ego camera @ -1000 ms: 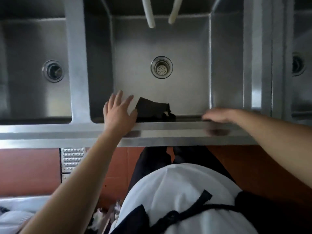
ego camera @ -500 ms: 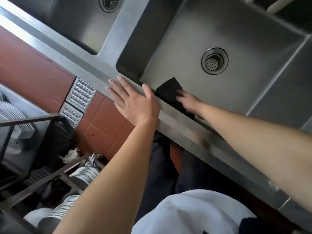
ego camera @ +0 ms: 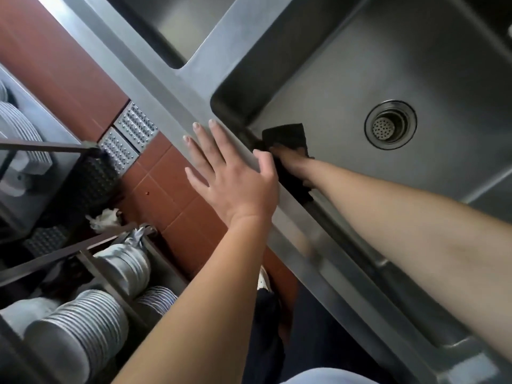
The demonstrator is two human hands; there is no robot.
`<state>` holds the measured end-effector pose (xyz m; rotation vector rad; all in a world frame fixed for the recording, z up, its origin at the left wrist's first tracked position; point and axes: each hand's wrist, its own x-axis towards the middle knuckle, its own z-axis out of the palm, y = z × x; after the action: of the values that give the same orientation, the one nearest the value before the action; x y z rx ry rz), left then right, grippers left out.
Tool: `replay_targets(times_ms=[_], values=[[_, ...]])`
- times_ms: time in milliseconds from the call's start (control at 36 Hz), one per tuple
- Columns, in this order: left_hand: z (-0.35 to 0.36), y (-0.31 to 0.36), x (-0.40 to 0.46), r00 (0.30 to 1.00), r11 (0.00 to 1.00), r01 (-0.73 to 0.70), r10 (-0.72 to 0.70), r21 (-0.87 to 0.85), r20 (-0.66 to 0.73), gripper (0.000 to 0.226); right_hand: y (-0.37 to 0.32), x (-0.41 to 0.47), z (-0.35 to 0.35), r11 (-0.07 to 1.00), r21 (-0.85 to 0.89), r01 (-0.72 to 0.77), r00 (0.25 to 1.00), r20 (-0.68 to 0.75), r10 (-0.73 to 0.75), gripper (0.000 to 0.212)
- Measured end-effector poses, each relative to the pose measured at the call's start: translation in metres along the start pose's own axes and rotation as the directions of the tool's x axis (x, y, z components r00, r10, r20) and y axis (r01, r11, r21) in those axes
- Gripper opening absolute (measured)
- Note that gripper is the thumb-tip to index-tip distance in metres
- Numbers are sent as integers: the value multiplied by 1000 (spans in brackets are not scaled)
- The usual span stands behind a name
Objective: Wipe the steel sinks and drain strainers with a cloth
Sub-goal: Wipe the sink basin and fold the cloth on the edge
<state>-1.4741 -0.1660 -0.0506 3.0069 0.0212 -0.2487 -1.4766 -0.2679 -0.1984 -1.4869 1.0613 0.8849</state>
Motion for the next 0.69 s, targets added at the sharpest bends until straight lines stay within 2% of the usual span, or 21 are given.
replay_targets(times_ms=[56, 139, 222, 278, 361, 472, 583, 694], values=[[0, 0, -1, 1000, 1000, -7, 7, 7, -3, 83, -23, 7, 1, 997, -31, 70, 997, 43, -69, 64], [0, 1, -2, 1000, 1000, -11, 12, 22, -5, 83, -54, 16, 5, 992, 67, 110, 988, 106, -117, 61], [0, 0, -1, 1000, 1000, -9, 9, 29, -5, 82, -60, 27, 6, 990, 117, 75, 993, 85, -86, 61], [0, 0, -1, 1000, 999, -14, 15, 32, -4, 82, -56, 30, 9, 998, 16, 66, 996, 60, -67, 63], [0, -1, 0, 1000, 999, -7, 7, 35, -6, 83, -55, 31, 13, 961, -252, 115, 993, 42, -107, 50], [1, -1, -1, 1000, 1000, -4, 4, 24, -2, 83, -55, 28, 8, 909, -380, 173, 985, 74, -157, 50], [1, 0, 0, 1000, 999, -2, 2, 36, -6, 82, -28, 7, -4, 951, -264, 164, 986, 21, -164, 65], [1, 0, 0, 1000, 999, 3, -2, 42, -13, 81, 24, -23, -19, 970, -220, 102, 995, 12, -102, 61]])
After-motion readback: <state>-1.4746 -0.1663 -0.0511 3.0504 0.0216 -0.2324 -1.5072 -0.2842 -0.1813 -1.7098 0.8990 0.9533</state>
